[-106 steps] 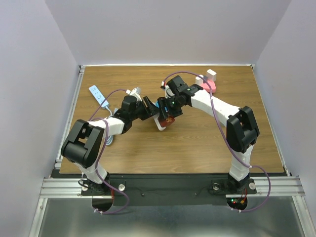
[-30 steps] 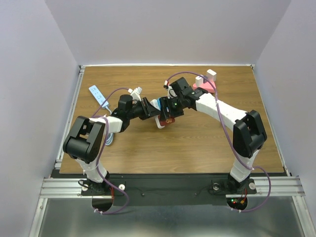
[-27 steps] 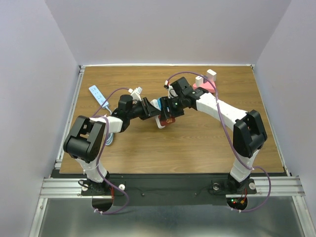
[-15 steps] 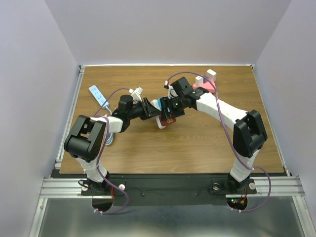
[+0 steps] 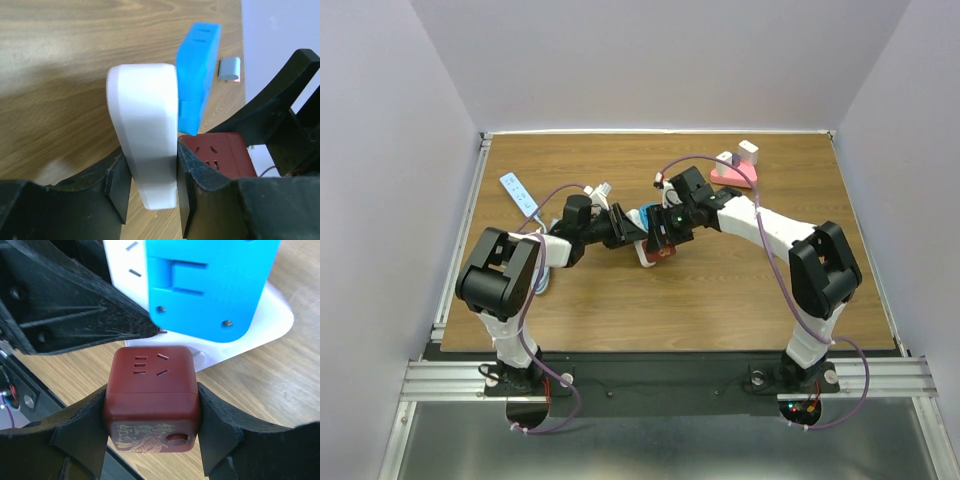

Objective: Pull the plug off the socket

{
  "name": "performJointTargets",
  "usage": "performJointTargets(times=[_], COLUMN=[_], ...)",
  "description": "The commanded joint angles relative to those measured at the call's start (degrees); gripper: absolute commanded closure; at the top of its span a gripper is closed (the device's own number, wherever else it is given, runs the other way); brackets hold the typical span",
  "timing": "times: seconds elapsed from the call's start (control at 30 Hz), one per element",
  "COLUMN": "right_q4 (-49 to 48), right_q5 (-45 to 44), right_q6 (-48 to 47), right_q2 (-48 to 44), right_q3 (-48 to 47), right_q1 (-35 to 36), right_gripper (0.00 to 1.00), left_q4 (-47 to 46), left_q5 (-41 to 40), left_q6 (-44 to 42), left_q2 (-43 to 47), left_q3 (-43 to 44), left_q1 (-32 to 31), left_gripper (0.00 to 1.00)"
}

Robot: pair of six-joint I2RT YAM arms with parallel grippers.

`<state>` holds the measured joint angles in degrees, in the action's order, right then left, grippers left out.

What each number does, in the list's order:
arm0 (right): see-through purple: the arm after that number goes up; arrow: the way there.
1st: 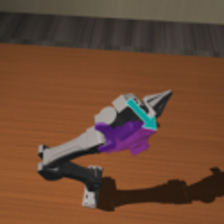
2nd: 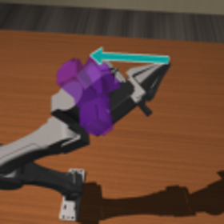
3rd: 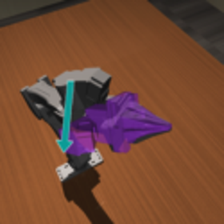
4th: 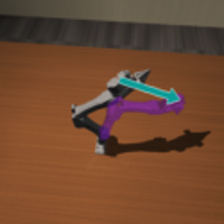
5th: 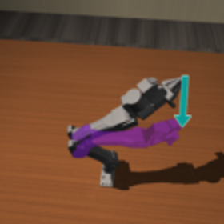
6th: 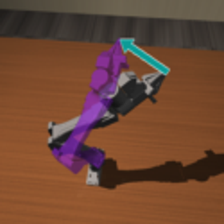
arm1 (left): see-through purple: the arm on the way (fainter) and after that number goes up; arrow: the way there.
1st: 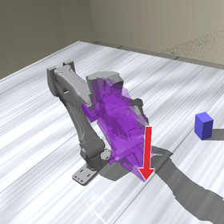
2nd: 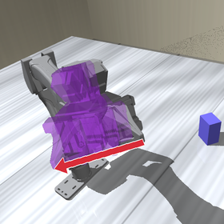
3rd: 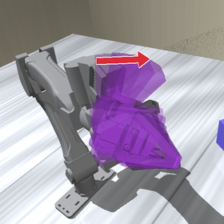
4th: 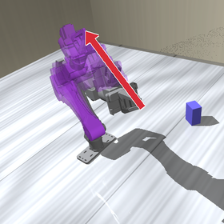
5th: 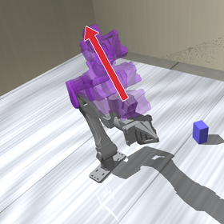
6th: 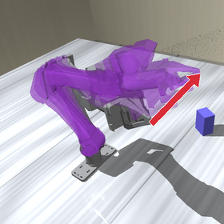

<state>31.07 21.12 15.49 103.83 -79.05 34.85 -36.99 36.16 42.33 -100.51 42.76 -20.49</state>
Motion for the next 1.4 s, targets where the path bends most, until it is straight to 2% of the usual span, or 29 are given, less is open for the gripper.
performJointTargets(times=[0.0, 0.17, 0.53, 0.67, 0.9, 1.03, 1.27, 1.37], right_q4=[-3.0, -9.5, -6.8, -6.3, -0.9, 1.8, 1.2, -0.2], right_q5=[2.7, 0.8, -4.0, -5.0, -3.7, -2.5, 2.8, 2.8], right_q6=[0.7, 3.5, 4.2, 4.5, 3.8, 2.5, 0.3, 0.3], right_q2=[-5.7, -7.9, -21.9, -23.1, -21.1, -16.7, -5.7, -4.6], right_q3=[2.0, 4.0, 8.3, 8.8, 4.3, 2.1, -1.7, -2.7], right_q1=[-2.6, -2.6, -2.7, -2.9, -2.9, -3.0, -3.0, -2.9], right_gripper=[1.00, 1.00, 0.99, 1.00, 1.00, 1.00, 1.00, 1.00], left_q4=[9.4, 9.8, 10.3, 10.6, 10.8, 11.2, 11.3, 11.4], left_q5=[-10.2, -10.1, -10.2, -10.3, -10.3, -10.2, -10.1, -10.4], left_q6=[-6.6, -6.2, -8.0, -8.7, -8.9, -8.9, -8.8, -8.8], left_q2=[-2.9, -2.8, -4.3, -5.0, -4.3, -3.3, -3.8, -3.3], left_q3=[-0.2, 1.0, 0.7, 0.8, 0.8, 0.8, 1.4, 1.3], left_q1=[5.3, 5.5, 8.1, 8.7, 8.9, 8.9, 8.9, 8.9], left_gripper=[1.00, 1.00, 1.00, 1.00, 1.00, 1.00, 1.00, 1.00])
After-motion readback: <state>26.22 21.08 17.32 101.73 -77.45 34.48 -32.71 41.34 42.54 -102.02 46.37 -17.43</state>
